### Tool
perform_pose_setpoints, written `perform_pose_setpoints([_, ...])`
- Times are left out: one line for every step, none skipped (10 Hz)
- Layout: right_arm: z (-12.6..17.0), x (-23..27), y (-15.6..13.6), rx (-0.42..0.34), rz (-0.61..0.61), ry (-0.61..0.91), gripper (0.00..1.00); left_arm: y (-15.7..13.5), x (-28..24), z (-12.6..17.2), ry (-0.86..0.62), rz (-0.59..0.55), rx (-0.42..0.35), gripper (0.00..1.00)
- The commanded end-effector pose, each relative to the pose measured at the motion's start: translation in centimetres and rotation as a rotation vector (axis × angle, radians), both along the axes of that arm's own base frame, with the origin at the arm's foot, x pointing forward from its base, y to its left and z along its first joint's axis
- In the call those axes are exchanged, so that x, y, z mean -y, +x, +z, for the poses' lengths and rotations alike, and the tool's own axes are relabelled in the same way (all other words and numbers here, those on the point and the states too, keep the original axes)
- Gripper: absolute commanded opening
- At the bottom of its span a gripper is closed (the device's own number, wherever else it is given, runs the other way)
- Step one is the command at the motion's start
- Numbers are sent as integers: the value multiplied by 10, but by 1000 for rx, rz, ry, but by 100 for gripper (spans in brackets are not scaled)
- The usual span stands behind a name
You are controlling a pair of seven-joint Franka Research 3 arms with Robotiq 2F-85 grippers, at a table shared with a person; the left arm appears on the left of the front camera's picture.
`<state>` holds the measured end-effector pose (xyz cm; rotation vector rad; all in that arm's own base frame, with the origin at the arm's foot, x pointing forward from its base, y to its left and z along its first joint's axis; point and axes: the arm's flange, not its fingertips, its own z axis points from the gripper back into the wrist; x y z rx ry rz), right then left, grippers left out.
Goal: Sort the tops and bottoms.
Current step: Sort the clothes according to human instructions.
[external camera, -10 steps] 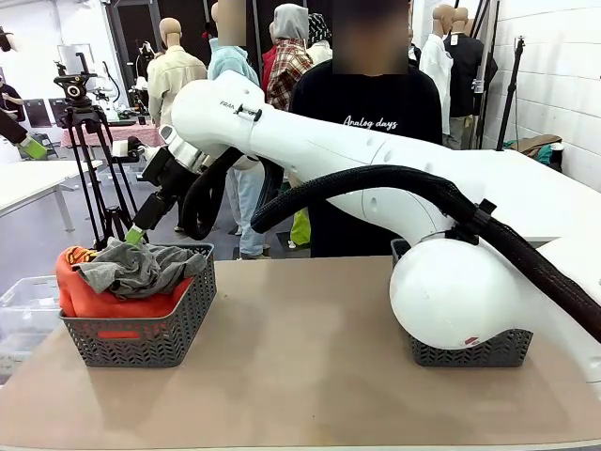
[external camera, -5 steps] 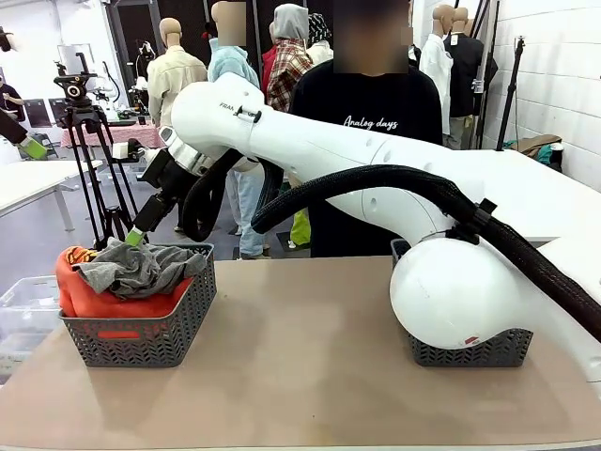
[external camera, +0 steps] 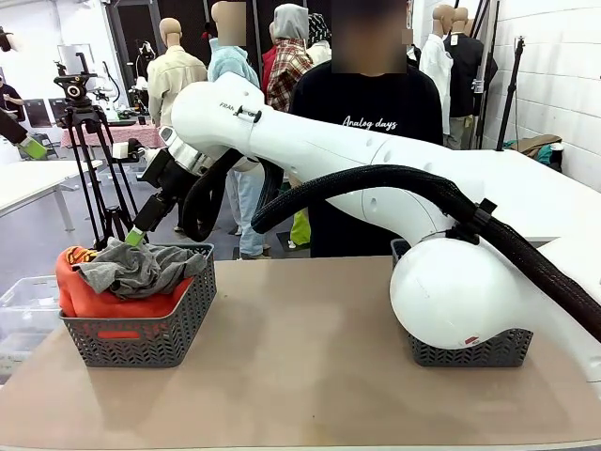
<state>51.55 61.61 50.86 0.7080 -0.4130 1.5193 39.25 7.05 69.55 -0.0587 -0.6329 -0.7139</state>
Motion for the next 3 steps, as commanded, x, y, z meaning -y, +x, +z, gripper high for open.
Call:
perform_pose_setpoints([1,0,-1,-2,3,-1,100,-1,0,-1,2,-1,0,100])
perform_pose_setpoints([1,0,-1,-2,3,-1,100,-1,0,-1,2,-1,0,100])
perform_pose_setpoints([1,0,-1,-2,3,-1,100,-1,0,-1,2,-1,0,100])
